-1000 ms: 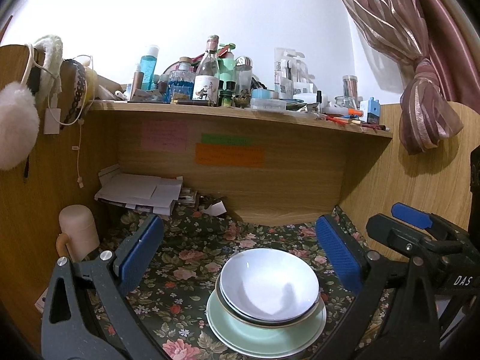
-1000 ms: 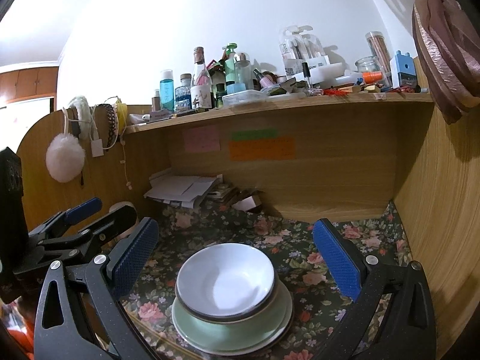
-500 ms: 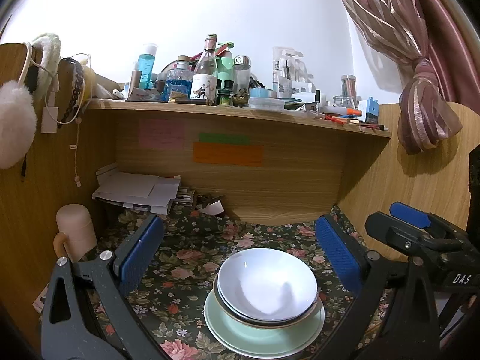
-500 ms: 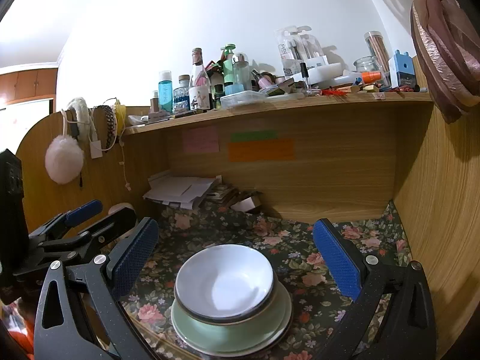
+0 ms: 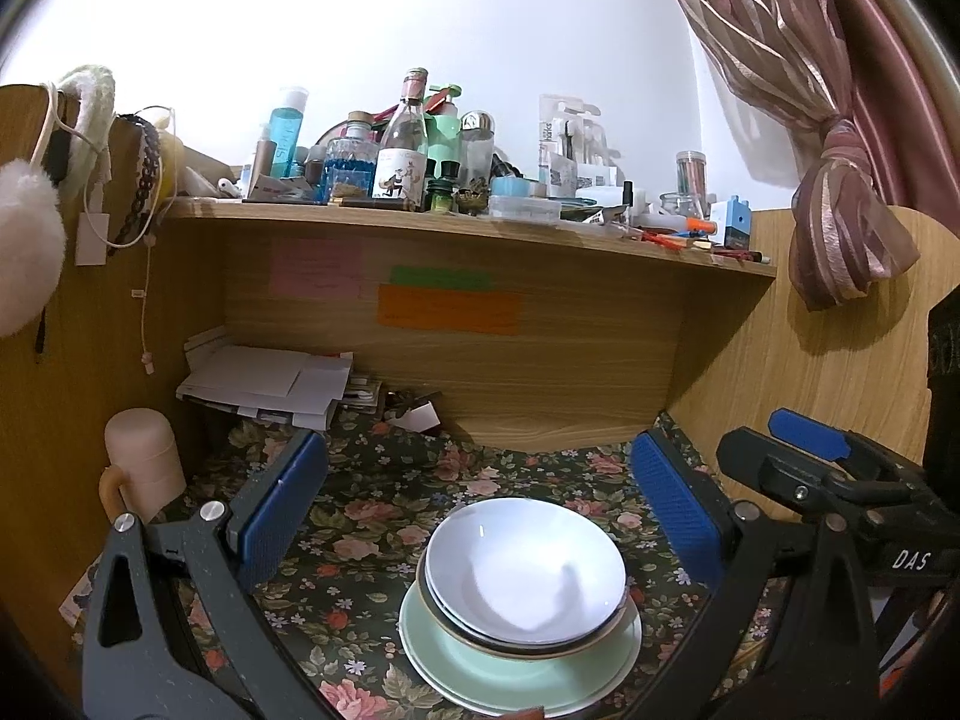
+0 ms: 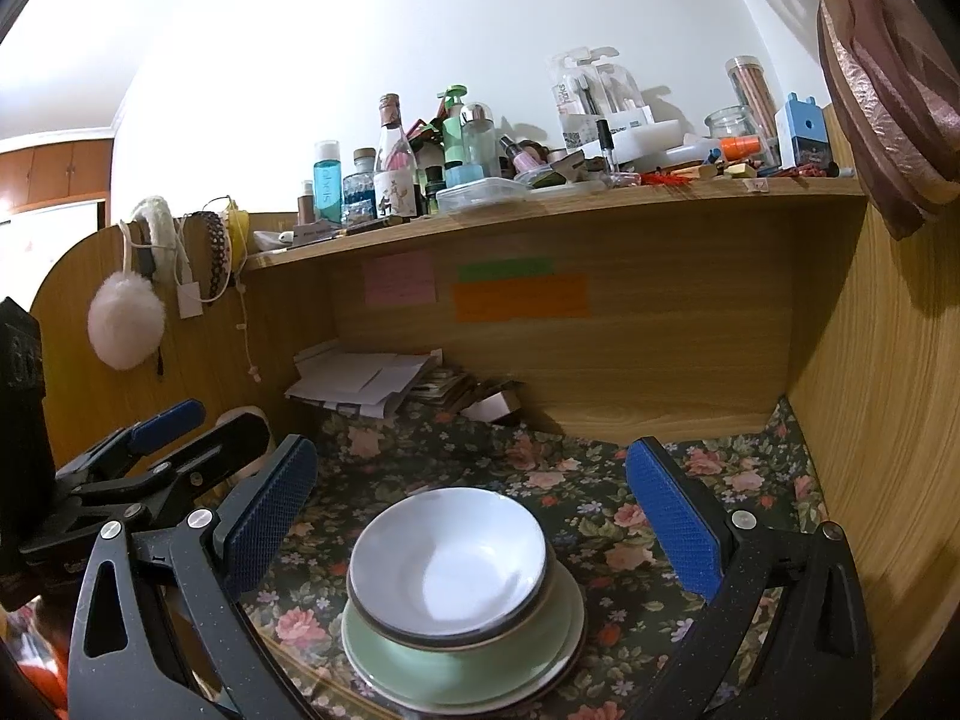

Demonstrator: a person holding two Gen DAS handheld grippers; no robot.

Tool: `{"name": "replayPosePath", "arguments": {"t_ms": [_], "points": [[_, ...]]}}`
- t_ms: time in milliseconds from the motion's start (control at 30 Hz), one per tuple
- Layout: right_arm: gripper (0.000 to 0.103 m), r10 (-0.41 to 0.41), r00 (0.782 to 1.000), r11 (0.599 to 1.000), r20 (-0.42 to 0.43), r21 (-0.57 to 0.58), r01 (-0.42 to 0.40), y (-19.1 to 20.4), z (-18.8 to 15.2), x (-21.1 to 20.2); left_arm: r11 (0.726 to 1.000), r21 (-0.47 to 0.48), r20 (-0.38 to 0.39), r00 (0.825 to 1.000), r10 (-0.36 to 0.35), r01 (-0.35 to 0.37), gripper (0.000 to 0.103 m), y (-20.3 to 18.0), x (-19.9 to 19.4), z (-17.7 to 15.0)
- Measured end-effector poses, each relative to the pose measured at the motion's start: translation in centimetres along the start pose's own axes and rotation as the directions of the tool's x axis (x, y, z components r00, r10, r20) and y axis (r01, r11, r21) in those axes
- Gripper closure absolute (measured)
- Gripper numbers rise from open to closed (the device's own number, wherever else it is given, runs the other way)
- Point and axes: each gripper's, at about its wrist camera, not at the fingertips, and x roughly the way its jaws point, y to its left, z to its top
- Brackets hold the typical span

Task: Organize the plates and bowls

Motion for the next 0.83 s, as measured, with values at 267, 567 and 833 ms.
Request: {"name": "replayPosePath", "arguments": {"t_ms": [267, 567, 833], "points": [[0.000, 0.002, 1.000, 1.000, 0.001, 0.002, -0.002, 0.04, 0.03, 0.10, 1.000, 0.000, -0.003, 1.000, 0.004, -0.004, 0.000, -0.03, 0.14, -0.04], [0.000, 0.004, 1.000, 1.000, 0.000, 0.004, -0.004, -0.06, 0.05, 0.09, 1.000, -0.004, -0.003, 1.000, 0.009, -0.009, 0.000, -0.30, 0.26, 0.03], [0.000, -0.002, 1.000, 1.000, -0.009, 0.012, 0.002, -0.36, 0.04, 0.44, 1.000, -0.012, -0.019, 1.000, 0.003, -0.003, 0.000, -0.11, 0.85, 0.02]]}}
